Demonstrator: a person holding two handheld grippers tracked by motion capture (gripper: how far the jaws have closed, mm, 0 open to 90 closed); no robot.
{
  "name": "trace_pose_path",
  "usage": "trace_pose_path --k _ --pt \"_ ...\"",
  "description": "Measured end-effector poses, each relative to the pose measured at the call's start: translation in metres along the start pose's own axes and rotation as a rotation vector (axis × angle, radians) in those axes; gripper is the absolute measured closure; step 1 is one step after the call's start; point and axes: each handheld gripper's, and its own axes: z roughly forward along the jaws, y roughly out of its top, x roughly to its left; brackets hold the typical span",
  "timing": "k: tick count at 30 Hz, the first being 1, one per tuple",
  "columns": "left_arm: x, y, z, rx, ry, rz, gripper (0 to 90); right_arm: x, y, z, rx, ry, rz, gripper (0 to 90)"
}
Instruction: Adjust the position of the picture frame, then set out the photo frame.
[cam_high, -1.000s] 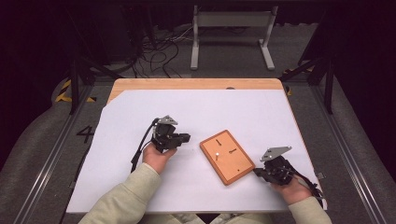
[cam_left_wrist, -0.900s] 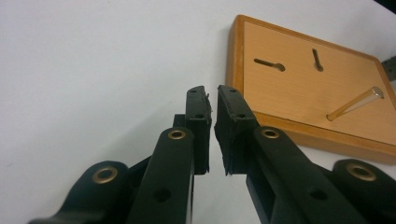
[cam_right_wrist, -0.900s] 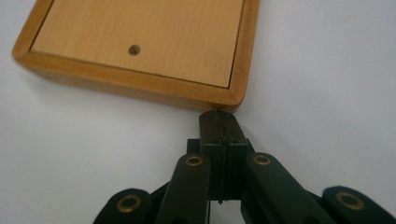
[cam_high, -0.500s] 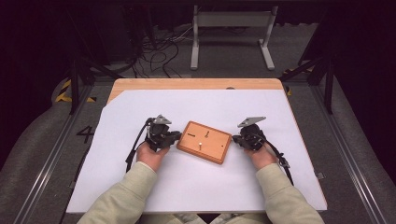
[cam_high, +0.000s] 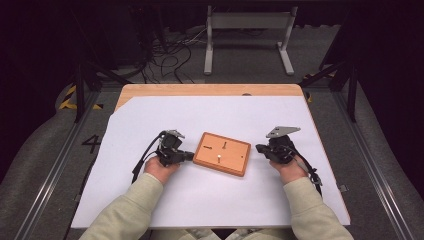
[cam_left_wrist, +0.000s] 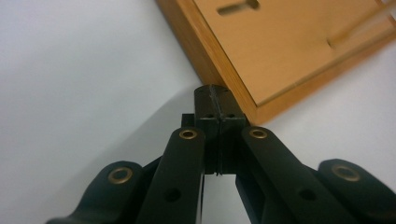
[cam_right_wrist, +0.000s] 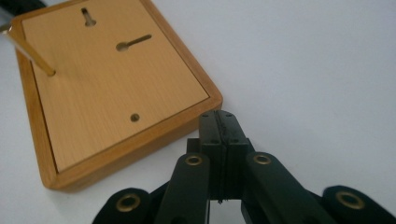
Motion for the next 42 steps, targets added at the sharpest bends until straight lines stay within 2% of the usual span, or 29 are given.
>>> trace_pose_path --k 1,4,6,8,9,10,13,15,17,18,22,25,26,28,29,33,37,40,42 --pt "-0.006 -0.001 0.001 0.016 -0.012 0.031 89.6 -0.002 -0.001 -0.002 -0.003 0.0 0.004 90.0" --pt "-0.024 -0.003 0.006 0.05 -0.046 0.09 89.6 -0.005 -0.001 -0.007 -0.021 0.007 0.012 90.0" --pt "-0.036 -0.003 0.01 0.068 -0.072 0.153 89.5 -0.005 0.0 -0.01 -0.033 0.016 0.008 90.0" --pt "-0.043 -0.002 0.011 0.073 -0.036 0.182 89.3 -0.004 0.001 -0.013 -0.05 0.025 -0.011 90.0" --pt "-0.042 -0.002 0.011 0.074 -0.043 0.18 89.0 -0.003 0.002 -0.014 -0.057 0.033 -0.02 90.0" --pt "-0.039 -0.002 0.01 0.069 -0.067 0.166 86.9 -0.001 0.002 -0.015 -0.062 0.038 -0.032 89.9" --pt "-0.034 -0.002 0.004 0.038 -0.051 0.121 78.3 0.007 0.004 -0.02 -0.082 0.071 -0.088 87.1" --pt "-0.031 -0.001 -0.002 0.007 -0.045 0.114 75.3 0.011 0.006 -0.023 -0.089 0.095 -0.119 85.5" --pt "-0.029 0.001 -0.007 -0.03 -0.066 0.1 73.4 0.015 0.008 -0.026 -0.095 0.117 -0.15 82.9" --pt "-0.029 0.002 -0.008 -0.042 -0.071 0.101 72.7 0.017 0.008 -0.027 -0.096 0.132 -0.157 81.1" --pt "-0.027 0.006 -0.017 -0.077 -0.046 0.109 68.8 0.022 0.012 -0.029 -0.109 0.167 -0.166 71.4" --pt "-0.021 0.007 -0.024 -0.116 -0.049 0.072 63.7 0.027 0.015 -0.028 -0.112 0.179 -0.185 67.0" --pt "-0.021 0.007 -0.024 -0.116 -0.049 0.072 61.9 0.027 0.015 -0.028 -0.112 0.179 -0.185 67.0" --pt "-0.016 0.007 -0.027 -0.137 -0.049 0.057 61.0 0.035 0.018 -0.024 -0.111 0.202 -0.22 65.5" --pt "-0.015 0.007 -0.028 -0.144 -0.049 0.047 61.0 0.035 0.018 -0.024 -0.111 0.202 -0.22 65.5" --pt "-0.01 0.007 -0.031 -0.154 -0.046 0.029 61.0 0.043 0.022 -0.018 -0.093 0.238 -0.237 65.0" --pt "-0.009 0.006 -0.03 -0.15 -0.04 0.027 60.8 0.052 0.025 -0.004 -0.04 0.279 -0.256 63.2" --pt "-0.01 0.005 -0.032 -0.138 -0.048 0.022 62.0 0.057 0.026 0.004 -0.006 0.287 -0.273 63.6" --pt "-0.01 0.005 -0.032 -0.139 -0.05 0.023 62.0 0.058 0.026 0.007 -0.002 0.288 -0.279 63.9"
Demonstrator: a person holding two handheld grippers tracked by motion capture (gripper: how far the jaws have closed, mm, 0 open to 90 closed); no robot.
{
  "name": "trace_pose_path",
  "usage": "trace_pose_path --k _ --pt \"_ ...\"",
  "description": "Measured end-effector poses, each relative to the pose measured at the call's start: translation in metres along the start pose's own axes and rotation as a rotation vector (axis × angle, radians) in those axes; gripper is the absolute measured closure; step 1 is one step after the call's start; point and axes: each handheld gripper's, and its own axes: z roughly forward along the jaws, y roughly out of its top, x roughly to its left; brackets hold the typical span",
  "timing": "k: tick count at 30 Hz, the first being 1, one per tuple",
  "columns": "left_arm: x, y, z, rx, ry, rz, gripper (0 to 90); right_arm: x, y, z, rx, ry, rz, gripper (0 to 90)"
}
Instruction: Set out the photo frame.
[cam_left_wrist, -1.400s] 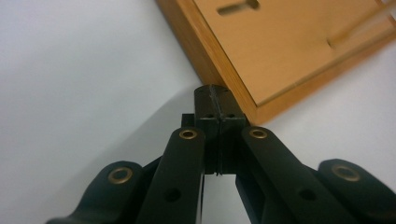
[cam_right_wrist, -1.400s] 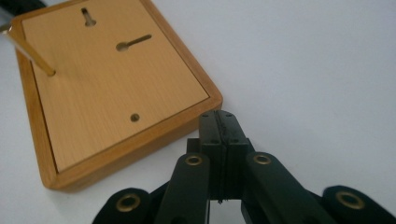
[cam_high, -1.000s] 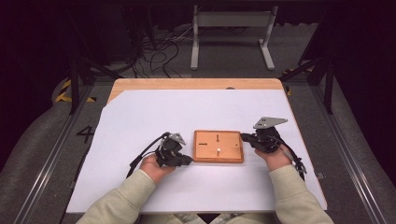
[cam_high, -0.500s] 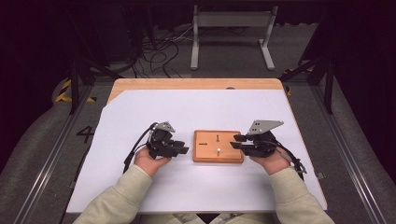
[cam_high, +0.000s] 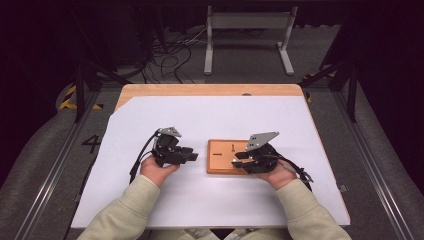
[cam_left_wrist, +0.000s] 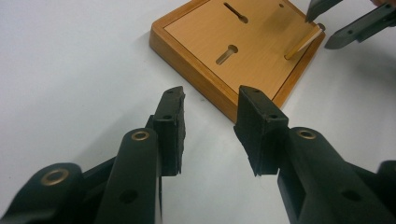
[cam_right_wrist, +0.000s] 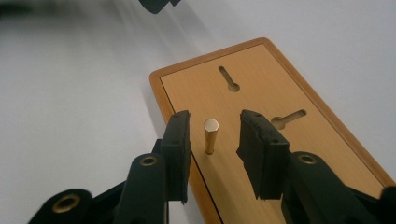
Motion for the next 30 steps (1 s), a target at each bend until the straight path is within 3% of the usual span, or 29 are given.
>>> trace_pose_path --k 11,13,18,19,20,25,30 --pt "0.001 -0.001 0.0 0.024 0.001 -0.016 62.9 -0.001 -0.002 0.022 0.039 0.012 -0.024 74.3" --pt "0.001 0.0 0.0 0.025 -0.006 -0.025 62.9 0.001 -0.002 0.022 0.046 0.001 -0.047 82.3" --pt "0.001 0.001 0.002 0.03 -0.016 -0.035 62.7 0.006 -0.001 0.022 0.055 -0.037 -0.087 83.1" --pt "0.001 0.001 0.002 0.03 -0.017 -0.033 62.4 0.007 -0.001 0.022 0.056 -0.041 -0.09 83.2" --pt "-0.002 0.005 0.003 0.043 0.003 -0.007 61.7 0.008 -0.002 0.022 0.055 -0.043 -0.093 83.3" --pt "-0.011 0.01 0.006 0.04 0.0 0.034 55.5 0.013 -0.006 0.022 0.027 -0.077 -0.116 83.4" --pt "-0.011 0.013 0.011 0.042 -0.009 0.033 50.4 0.021 -0.009 0.021 0.012 -0.109 -0.175 83.4"
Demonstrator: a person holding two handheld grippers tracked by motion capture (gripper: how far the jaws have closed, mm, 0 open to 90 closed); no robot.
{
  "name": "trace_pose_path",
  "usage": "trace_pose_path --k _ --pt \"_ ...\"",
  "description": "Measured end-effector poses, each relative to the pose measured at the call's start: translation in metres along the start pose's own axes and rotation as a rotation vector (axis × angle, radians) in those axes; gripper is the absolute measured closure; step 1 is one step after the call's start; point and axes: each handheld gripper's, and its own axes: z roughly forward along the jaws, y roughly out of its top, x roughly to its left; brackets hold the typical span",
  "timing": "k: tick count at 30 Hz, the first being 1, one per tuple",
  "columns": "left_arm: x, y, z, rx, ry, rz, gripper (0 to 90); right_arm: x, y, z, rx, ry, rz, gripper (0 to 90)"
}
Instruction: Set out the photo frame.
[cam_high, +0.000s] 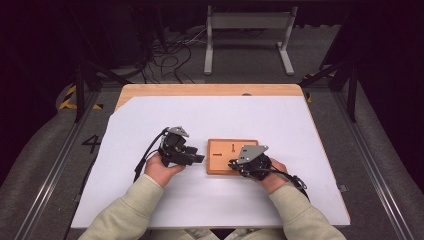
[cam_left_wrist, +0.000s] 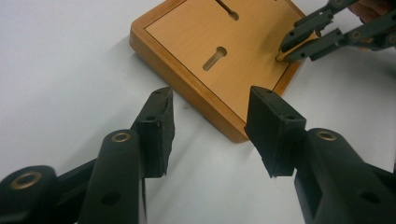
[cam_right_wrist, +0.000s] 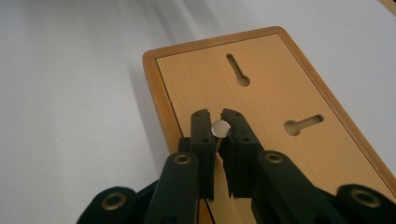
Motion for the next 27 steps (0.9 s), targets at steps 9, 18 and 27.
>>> trace_pose_path --k 9,18,27 --pt "0.003 0.004 0.004 -0.042 -0.037 -0.036 41.6 0.016 -0.005 -0.004 -0.03 -0.064 -0.092 83.6" --pt "0.0 0.016 0.014 -0.052 -0.053 -0.026 34.9 0.027 -0.007 -0.005 -0.037 -0.106 -0.116 83.7" --pt "0.012 0.02 0.026 -0.081 -0.084 -0.091 29.9 0.035 -0.01 -0.005 -0.053 -0.143 -0.139 83.7"
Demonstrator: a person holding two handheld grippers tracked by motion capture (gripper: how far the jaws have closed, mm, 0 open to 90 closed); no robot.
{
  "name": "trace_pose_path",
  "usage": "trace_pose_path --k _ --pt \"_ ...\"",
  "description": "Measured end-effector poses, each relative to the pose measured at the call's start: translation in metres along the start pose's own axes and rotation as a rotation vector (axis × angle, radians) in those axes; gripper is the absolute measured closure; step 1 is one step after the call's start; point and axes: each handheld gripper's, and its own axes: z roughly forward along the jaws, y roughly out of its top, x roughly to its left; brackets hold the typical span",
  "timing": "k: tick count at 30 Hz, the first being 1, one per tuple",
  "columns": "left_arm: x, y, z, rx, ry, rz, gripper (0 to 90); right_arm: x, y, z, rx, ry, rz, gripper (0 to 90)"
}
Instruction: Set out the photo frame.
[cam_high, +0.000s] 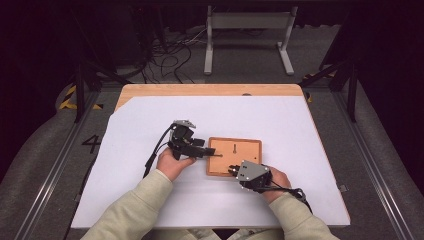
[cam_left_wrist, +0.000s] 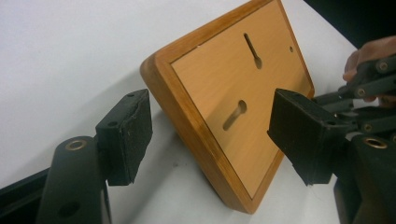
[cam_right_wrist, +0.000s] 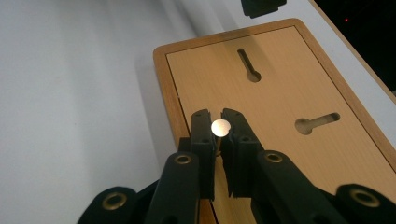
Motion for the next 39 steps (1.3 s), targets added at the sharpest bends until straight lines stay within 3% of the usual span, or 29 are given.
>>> trace_pose_path --k 7,10,15,25,30,39 --pt "0.006 0.006 0.01 0.023 0.015 -0.005 23.8 0.004 0.0 -0.001 0.005 -0.022 -0.02 83.7" --pt "0.008 0.006 0.016 0.034 0.003 -0.016 21.7 0.007 0.001 -0.001 0.007 -0.037 -0.048 83.7" --pt "0.007 0.006 0.024 0.047 -0.007 -0.007 19.1 0.009 0.001 -0.002 0.007 -0.046 -0.049 83.6" --pt "0.011 0.006 0.037 0.05 -0.065 -0.02 18.5 0.008 0.0 -0.002 0.004 -0.042 -0.04 83.6" --pt "0.009 0.004 0.043 0.079 -0.074 -0.008 20.5 0.008 0.0 -0.002 0.006 -0.037 -0.049 83.6" --pt "0.008 0.004 0.047 0.07 -0.117 -0.014 22.1 0.008 0.0 -0.002 0.004 -0.032 -0.056 83.5"
